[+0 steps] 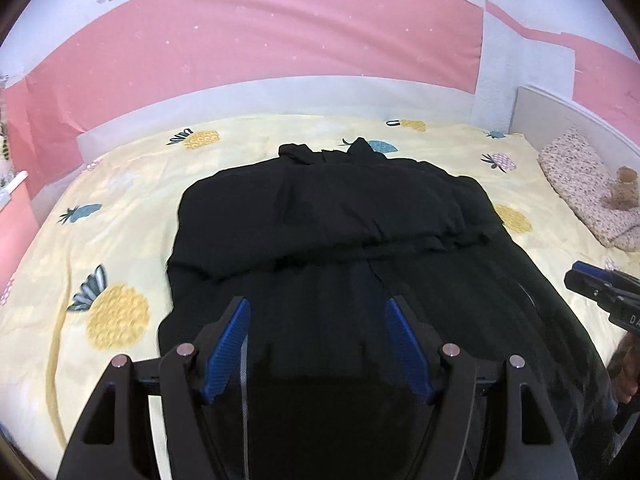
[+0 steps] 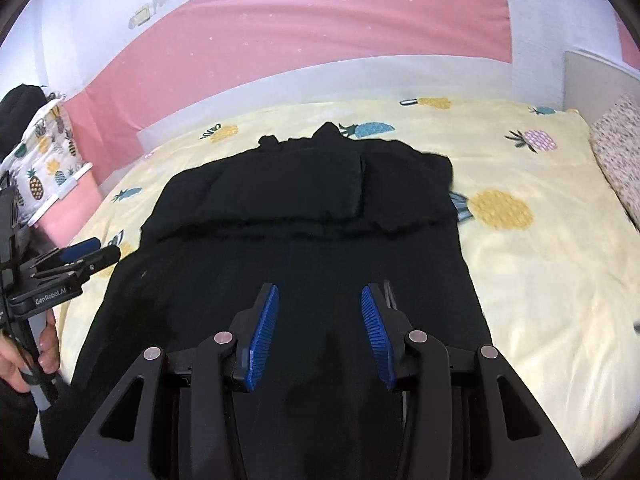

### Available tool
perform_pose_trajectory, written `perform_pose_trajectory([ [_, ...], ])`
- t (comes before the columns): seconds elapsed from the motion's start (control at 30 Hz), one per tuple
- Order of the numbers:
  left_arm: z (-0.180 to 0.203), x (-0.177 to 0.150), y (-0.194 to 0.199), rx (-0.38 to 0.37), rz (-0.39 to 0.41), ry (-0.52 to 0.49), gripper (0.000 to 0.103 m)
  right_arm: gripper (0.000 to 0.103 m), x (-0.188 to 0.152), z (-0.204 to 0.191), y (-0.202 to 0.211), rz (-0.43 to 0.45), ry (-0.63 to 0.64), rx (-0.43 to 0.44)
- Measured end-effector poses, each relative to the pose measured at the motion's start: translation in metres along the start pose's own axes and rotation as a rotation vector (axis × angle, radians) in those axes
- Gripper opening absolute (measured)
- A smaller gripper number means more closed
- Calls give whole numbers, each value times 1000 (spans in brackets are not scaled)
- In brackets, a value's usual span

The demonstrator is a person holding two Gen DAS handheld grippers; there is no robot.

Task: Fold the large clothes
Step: 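Move both tools to the coat hem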

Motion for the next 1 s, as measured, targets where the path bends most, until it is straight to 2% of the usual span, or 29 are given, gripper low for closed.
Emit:
perform_pose_trajectory([
  [0.23, -8, -38, 38, 13, 5, 20, 72, 44, -47, -8, 32, -28, -45, 0],
  [0.4, -16, -68, 58, 21, -17, 36, 72, 44, -69, -14, 45, -40, -42, -8],
  [0.47, -19, -77, 64, 29, -21, 45, 72, 47, -75, -16, 49, -42, -38, -9],
  [0.53, -22, -85, 69, 38, -22, 51, 72, 55, -80, -19, 52, -47, -30, -8],
  [0.73, -34, -101, 81, 74, -13, 62, 72, 58, -91, -20, 62, -43, -34, -6],
  [1.0, -56, -115, 79, 124, -33, 82, 72, 62, -106, -11, 62, -60, -62, -21],
])
Point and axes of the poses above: each gripper's, at about its wrist camera, not at the fingertips, and y roughly against the way its jaws point, z to its right, x to its top, the point moved 4 cm from there along -y, roughly the way its jaws point, and after that the axes turned 14 degrees about y, right-handed, at the moved point
